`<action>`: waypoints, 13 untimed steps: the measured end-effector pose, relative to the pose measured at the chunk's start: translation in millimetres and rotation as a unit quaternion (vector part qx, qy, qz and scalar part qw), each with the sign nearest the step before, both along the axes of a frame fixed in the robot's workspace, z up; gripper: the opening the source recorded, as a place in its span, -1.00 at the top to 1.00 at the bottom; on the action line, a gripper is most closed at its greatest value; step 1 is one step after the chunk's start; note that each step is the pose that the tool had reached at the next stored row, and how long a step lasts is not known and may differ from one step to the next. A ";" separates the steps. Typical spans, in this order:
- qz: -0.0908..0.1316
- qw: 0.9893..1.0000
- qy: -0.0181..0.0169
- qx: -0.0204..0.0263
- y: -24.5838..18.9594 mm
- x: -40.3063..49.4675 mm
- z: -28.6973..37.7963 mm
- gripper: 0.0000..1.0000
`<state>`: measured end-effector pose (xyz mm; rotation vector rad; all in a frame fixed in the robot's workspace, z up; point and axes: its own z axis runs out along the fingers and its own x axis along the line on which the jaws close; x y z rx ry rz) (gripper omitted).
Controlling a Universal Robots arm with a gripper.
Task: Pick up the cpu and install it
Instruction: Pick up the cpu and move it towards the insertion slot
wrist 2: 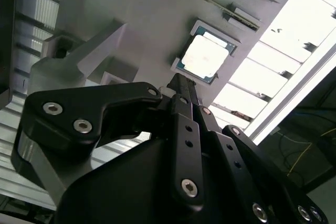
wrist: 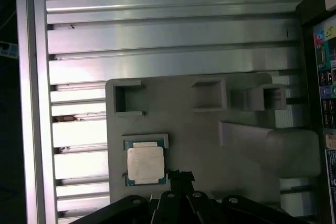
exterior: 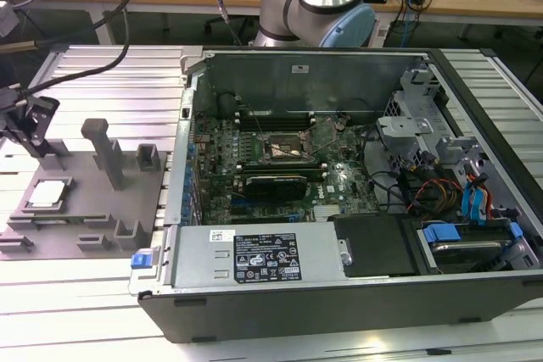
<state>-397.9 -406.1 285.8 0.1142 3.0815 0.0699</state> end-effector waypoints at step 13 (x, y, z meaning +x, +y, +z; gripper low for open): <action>0.000 1.000 0.000 0.000 0.0 -0.1 -21.8 0.79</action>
